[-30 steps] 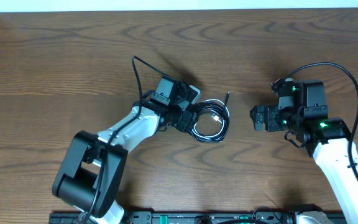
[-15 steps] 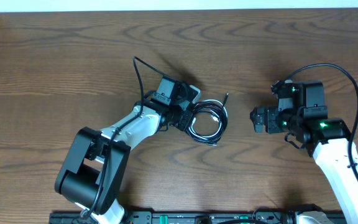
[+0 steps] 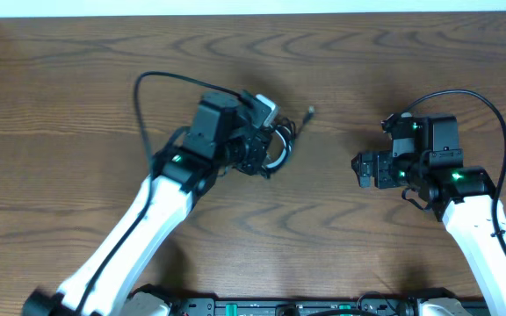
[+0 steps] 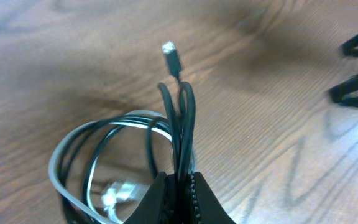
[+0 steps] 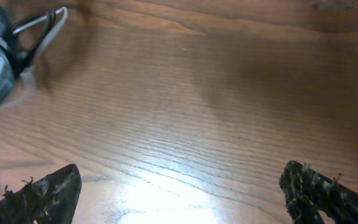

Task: Untangle cables
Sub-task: 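Lower the left gripper onto the cable coil and grasp it, then reach the right gripper into the coil and grasp the white cable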

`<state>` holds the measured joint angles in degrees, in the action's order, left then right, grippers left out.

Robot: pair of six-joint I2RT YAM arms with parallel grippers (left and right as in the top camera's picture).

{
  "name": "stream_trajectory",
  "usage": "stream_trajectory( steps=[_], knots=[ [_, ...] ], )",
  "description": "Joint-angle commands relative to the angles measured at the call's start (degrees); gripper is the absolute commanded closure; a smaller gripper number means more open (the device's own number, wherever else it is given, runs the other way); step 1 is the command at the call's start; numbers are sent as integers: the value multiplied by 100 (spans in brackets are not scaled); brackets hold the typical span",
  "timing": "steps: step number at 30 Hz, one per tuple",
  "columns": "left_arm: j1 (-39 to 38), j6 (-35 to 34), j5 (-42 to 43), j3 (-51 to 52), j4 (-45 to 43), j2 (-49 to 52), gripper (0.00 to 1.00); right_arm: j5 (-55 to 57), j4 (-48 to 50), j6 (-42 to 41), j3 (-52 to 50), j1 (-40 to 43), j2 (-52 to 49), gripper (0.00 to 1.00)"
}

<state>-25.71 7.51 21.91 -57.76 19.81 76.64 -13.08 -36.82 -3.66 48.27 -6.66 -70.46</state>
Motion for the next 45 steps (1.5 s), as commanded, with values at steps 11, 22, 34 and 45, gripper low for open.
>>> stream_trajectory(
  steps=[11,22,34,45],
  knots=[
    [-9,-378,317,-437,114,-636,93,-1215,385,221,118,17,-7,1],
    [-13,-590,315,-1213,221,-634,93,-1519,911,-208,118,-48,-452,4],
    [-15,-723,319,-1405,221,-634,92,-2155,2358,-625,118,-498,-907,14],
    [-15,-831,573,-1694,247,-636,93,-1692,2693,-695,118,-697,-907,21]
  ],
)
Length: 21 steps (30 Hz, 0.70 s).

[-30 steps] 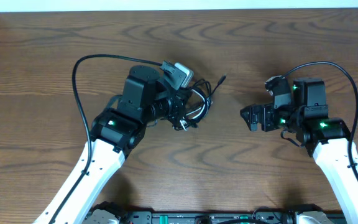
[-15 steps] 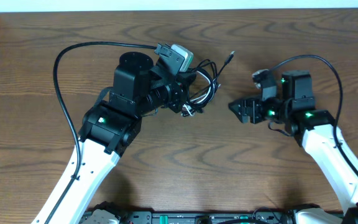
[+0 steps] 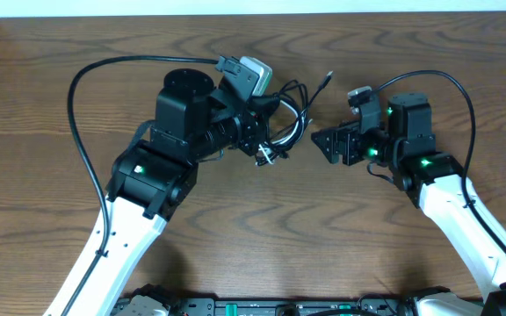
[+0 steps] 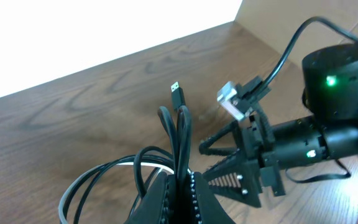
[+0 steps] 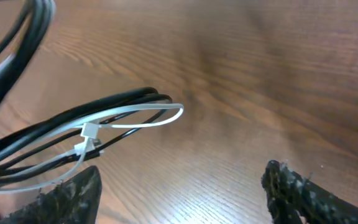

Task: Untangle cables
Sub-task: 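Reach the right gripper into the coil and grasp the white cable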

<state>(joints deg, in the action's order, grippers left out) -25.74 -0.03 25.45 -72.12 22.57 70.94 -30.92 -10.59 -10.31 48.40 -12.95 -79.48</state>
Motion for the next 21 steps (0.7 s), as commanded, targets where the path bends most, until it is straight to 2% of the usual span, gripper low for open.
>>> stream_trajectory(
  steps=[1,12,18,21],
  knots=[
    [-13,-98,310,-289,-28,-66,93,98,116,-28,105,-79,-4,22],
    [-13,-247,415,-367,-7,-105,92,164,470,118,105,-109,-245,23],
    [-13,-247,413,-367,-4,-269,92,-15,820,114,105,-109,-780,35],
    [-11,-245,413,-367,11,-372,92,-103,929,114,105,-116,-951,36]
  ],
)
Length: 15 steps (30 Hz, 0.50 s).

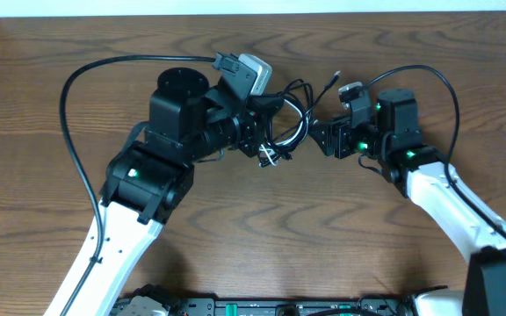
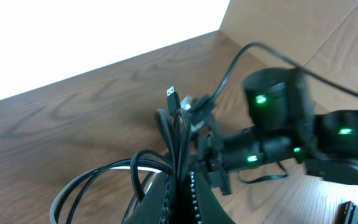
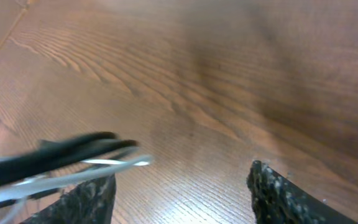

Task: Untangle cables
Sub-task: 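Reach the right gripper into the coil and grasp the white cable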

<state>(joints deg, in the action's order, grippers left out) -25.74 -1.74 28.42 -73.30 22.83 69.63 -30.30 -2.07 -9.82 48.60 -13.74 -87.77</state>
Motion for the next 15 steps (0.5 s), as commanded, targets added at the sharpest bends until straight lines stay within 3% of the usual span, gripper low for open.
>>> stream_trajectory(
  steps=[1,15],
  knots=[
    [-11,-74,116,-249,-13,-262,93,-164,109,66,85,-52,-149,37],
    [-13,-76,118,-249,61,-319,93,-649,660,68,85,-487,-170,35]
  ],
)
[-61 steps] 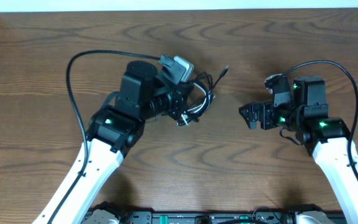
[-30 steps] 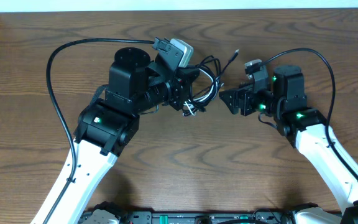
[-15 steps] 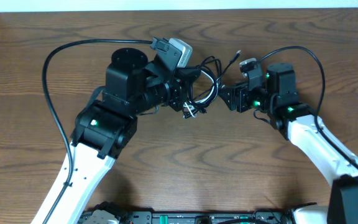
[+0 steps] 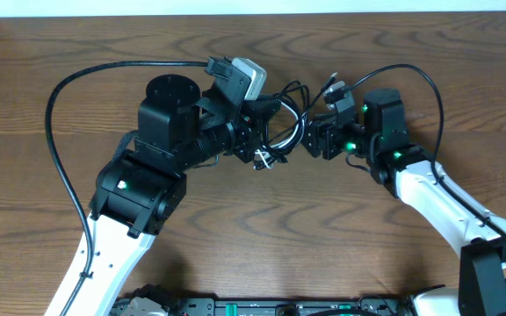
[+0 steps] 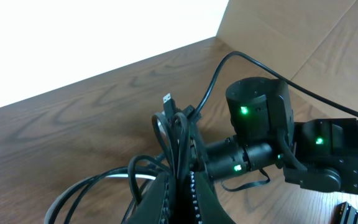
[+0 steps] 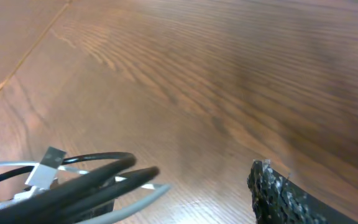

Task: Untangle cables
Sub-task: 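Reach the right gripper into the coil and grasp the white cable, then pull the white cable rightward with the right gripper, left holding black cables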

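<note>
A tangled bundle of black and white cables [image 4: 288,123] hangs above the wooden table [image 4: 253,254]. My left gripper [image 4: 257,121] is shut on a folded stretch of the black cables [image 5: 176,140], and a USB plug [image 5: 166,98] sticks up beyond the fold. A white cable [image 5: 138,176] loops out to the left. My right gripper [image 4: 310,139] is open at the bundle's right side. In the right wrist view the cable loops [image 6: 98,180] cover its left finger, and its right finger [image 6: 291,199] stands well apart from them.
A cardboard box [image 5: 303,43] stands beyond the table's right end. The left arm's own black lead [image 4: 86,75] arcs over the table's left half. The table's far edge runs along the top of the overhead view.
My right gripper has shifted a little further left, and the cable loops now reach further between its fingers. The left gripper still holds the bundle in the air.
My left gripper was shut on the bundle low over the table, with the right gripper open far to the right. Then the bundle was up in the air and the right gripper nearer. It has come closer at each moment and now stands at the loops.
</note>
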`<state>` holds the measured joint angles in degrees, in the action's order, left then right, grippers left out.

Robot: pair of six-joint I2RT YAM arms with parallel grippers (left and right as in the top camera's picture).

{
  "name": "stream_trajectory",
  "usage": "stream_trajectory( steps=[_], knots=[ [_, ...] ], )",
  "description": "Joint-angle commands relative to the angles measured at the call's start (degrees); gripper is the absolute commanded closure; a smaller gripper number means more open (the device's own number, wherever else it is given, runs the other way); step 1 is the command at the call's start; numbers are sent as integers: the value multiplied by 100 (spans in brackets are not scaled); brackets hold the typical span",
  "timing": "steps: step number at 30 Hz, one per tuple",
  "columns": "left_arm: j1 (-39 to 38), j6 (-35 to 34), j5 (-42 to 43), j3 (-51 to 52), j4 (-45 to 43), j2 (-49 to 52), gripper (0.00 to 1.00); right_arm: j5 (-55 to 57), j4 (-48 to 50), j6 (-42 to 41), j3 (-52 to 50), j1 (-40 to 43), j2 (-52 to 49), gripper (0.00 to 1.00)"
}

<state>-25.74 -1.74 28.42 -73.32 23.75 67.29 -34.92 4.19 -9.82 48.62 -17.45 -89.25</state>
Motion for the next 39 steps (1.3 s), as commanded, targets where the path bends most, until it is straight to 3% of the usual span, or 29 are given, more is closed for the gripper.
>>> stream_trajectory(
  steps=[1,3,5,7,8,20,31,39],
  knots=[
    [-13,-76,116,-247,-31,-85,92,-127,35,66,83,-144,-24,35],
    [-13,-79,118,-247,-31,-85,92,2,24,61,83,-186,-24,41],
    [-13,-96,118,-247,-31,-85,92,52,31,63,83,-223,-24,53],
    [-11,-96,116,-247,-26,-85,93,76,31,46,83,-225,-24,95],
    [-11,-96,116,-247,-26,-85,93,83,26,39,83,-227,-24,99],
    [-11,-17,-525,-247,94,-72,93,133,-529,15,83,-195,-20,99],
    [13,470,-1853,-247,387,-83,92,1480,-1797,-129,83,332,284,99],
    [474,468,-1930,-247,455,-87,92,2006,-2693,2,83,999,551,99]
  ],
)
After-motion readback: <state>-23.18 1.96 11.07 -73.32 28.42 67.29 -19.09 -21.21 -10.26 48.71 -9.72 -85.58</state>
